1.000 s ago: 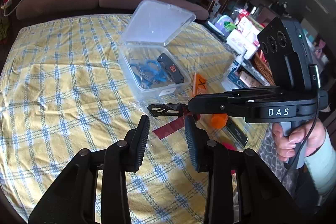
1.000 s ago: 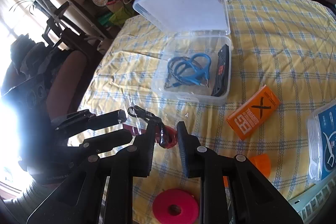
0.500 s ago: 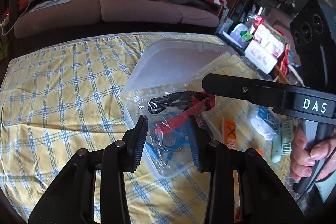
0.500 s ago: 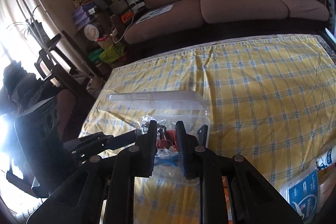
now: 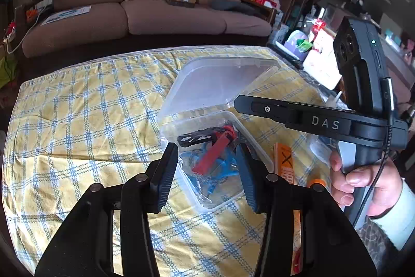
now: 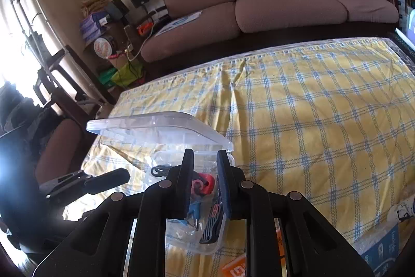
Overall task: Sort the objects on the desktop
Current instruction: 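Carry the pink strap into the clear box and open the left gripper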
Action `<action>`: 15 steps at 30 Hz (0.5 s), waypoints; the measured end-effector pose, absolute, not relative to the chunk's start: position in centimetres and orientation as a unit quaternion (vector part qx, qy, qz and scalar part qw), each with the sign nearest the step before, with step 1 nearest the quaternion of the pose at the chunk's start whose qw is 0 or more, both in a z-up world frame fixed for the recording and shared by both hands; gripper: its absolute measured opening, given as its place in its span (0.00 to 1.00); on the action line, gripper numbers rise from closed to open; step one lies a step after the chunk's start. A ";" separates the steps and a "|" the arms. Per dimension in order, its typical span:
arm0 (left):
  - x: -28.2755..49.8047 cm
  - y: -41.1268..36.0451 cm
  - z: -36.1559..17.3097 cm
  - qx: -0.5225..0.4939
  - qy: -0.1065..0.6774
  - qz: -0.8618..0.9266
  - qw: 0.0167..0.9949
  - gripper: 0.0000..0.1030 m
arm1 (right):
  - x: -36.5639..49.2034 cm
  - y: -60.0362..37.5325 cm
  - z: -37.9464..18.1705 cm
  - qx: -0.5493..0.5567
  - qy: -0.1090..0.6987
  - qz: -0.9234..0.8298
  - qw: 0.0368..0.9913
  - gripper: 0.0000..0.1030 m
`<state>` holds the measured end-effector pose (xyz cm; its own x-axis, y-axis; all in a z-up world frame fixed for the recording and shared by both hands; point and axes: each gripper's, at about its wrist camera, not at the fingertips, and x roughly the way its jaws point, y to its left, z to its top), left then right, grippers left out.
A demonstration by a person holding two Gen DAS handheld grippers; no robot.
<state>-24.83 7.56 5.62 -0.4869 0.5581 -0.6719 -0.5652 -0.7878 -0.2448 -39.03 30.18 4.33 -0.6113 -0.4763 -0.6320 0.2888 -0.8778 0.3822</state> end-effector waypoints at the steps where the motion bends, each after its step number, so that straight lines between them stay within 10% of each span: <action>1: -24.8 7.8 5.7 -0.387 0.005 0.860 0.332 0.42 | -39.0 30.0 4.4 0.388 -0.117 -0.887 0.221 0.19; 15: -28.0 11.2 2.9 -0.437 0.011 0.825 0.358 0.44 | -40.9 28.0 1.1 0.437 -0.081 -0.872 0.208 0.18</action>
